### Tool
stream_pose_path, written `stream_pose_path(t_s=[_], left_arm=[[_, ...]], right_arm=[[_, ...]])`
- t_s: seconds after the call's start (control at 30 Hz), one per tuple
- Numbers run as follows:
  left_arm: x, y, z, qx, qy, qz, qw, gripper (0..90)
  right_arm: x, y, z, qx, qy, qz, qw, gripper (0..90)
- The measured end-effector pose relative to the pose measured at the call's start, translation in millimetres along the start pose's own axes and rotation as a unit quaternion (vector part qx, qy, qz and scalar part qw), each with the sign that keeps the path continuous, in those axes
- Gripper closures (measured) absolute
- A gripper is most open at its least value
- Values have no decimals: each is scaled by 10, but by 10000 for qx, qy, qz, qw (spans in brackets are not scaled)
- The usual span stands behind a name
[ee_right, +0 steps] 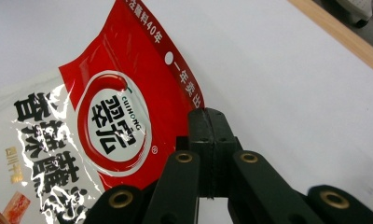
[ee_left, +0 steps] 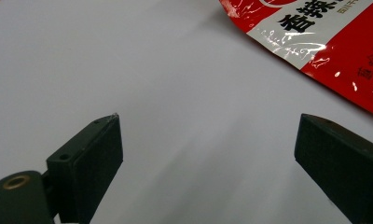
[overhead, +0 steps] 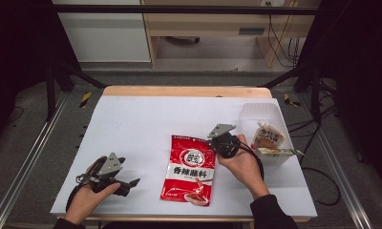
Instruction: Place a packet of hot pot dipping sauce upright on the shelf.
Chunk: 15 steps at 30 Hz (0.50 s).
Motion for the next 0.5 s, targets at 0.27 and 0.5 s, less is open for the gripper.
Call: stream_pose_path(t_s=[0.27,0.5], left_arm=[[-4,9,-13,12,-4,-1,10000,77],[-13,9,-14,18,9,-6,10000,77]], right_arm=[[-9,7,-141,96,75,49,9999,900],[6,23,-241,141,111,122,9998,900]])
Point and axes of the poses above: each handheld gripper's, and its own axes: y roughly backward along the jaws, z roughly out of its underside, x roughly to its right, the point moved 8 cm from there along -y, roughly forward along the jaws, and after that the axes turned 5 degrees about -y, right-handed, at the moved point
